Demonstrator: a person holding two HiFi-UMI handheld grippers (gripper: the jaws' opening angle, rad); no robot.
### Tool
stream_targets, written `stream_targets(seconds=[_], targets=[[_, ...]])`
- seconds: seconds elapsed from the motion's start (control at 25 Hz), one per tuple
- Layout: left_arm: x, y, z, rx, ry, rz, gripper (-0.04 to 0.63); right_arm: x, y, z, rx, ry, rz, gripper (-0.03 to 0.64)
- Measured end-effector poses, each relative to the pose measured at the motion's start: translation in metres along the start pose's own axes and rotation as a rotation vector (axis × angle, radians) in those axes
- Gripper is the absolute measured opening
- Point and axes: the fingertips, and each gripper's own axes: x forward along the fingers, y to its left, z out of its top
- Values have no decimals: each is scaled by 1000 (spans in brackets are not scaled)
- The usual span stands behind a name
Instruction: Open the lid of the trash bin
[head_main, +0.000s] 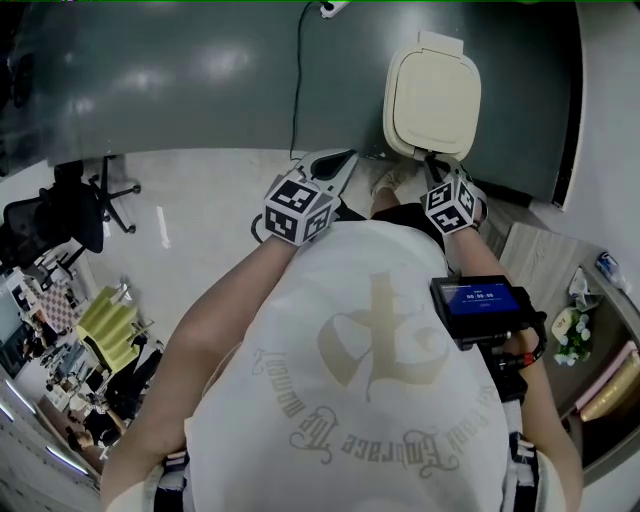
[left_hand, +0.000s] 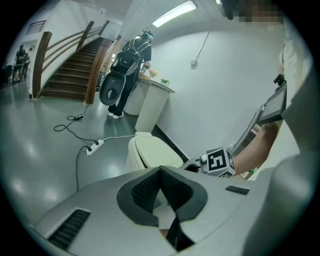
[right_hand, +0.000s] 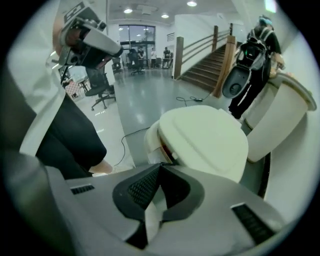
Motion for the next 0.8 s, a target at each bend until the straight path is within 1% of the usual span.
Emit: stream_targets(seconds=[0.08,0.16,0.28,0.48,0.8], targets=[[0,-1,1,3,1,-4,14,0,0,-1,-53,11,-20,8],[0,-2,1,7,3,-7,14,0,0,-2,-62,11,-32,8],[2,-2,-1,8,9,-10,14,-1,-2,-5,-38,3,-37,8],[8,-3,-1,11,11,-20,14,1,-5,-9,-32,1,-36,8],[15,-5,3,23,9,-39,14,4,-8,-10,27,11,-4,8]])
